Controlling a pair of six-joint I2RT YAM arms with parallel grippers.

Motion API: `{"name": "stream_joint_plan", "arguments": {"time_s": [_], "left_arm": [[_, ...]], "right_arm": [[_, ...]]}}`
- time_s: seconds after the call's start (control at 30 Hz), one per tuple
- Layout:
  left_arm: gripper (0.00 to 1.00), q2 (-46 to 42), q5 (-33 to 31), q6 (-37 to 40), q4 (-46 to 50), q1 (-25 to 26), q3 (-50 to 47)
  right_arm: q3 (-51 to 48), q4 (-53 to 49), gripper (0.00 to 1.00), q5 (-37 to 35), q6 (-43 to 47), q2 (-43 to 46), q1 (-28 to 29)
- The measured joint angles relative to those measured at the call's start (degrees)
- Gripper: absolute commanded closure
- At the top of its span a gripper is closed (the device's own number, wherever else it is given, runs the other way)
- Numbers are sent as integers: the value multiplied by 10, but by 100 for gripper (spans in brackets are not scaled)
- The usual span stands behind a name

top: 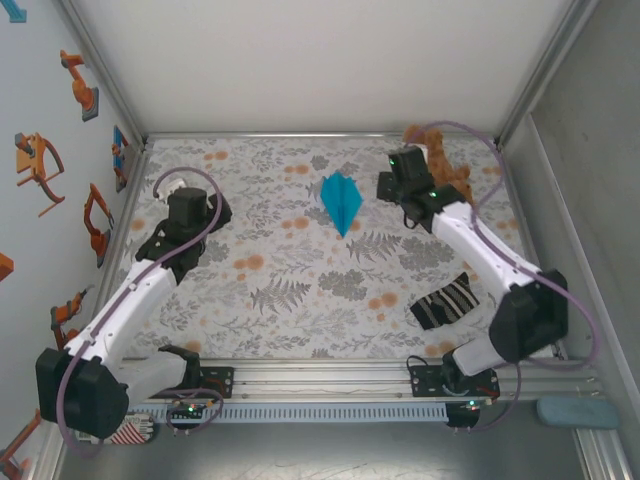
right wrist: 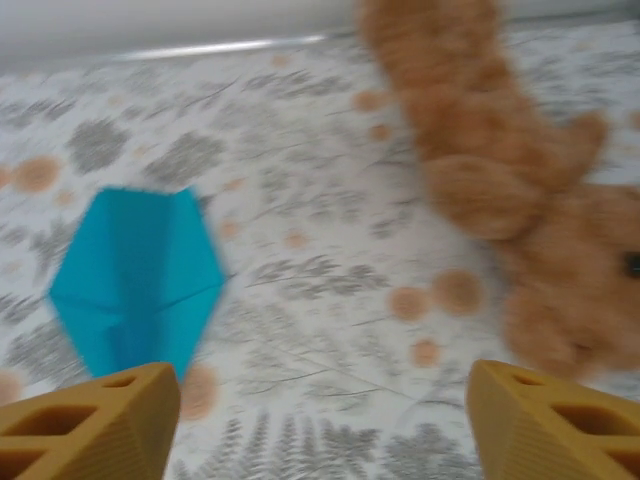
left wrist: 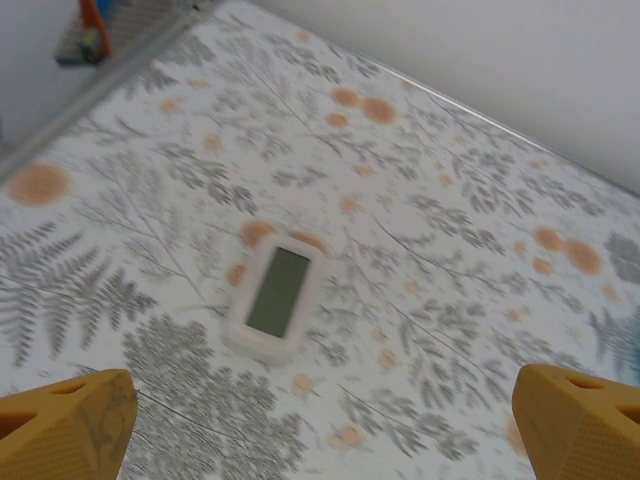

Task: Fold a paper plane with a square sheet of paper (pick it up from the middle)
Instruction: Reset both arms

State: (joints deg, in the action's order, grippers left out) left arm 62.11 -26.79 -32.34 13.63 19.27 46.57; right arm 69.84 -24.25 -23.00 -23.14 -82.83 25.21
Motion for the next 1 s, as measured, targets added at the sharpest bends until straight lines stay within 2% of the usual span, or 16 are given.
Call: {"name": "stream_joint_plan", "arguments": {"time_s": [0.13, 0.27, 0.37, 0.47, 0.7, 0.87, 1.0], "left_arm": [[4, -9, -40, 56, -78, -15, -76], [4, -9, -64, 129, -180, -26, -152], [4, -6, -63, 173, -253, -37, -199], [4, 7, -43, 205, -323, -63, -231], [4, 60, 46, 252, -440, -113, -264], [4, 83, 116, 272, -511, -146, -276], [4, 132, 167, 273, -576, -177, -294]], "right_arm": [[-120, 64, 19, -84, 16, 70, -20], [-248, 161, 17, -138, 31, 110, -59], [-332, 241, 17, -164, 56, 129, -75], [-376, 306, 17, -180, 78, 127, -89], [-456, 484, 17, -171, 159, 120, -117], [-510, 598, 19, -111, 196, 80, -141], [-514, 654, 19, -59, 218, 45, -152]]}}
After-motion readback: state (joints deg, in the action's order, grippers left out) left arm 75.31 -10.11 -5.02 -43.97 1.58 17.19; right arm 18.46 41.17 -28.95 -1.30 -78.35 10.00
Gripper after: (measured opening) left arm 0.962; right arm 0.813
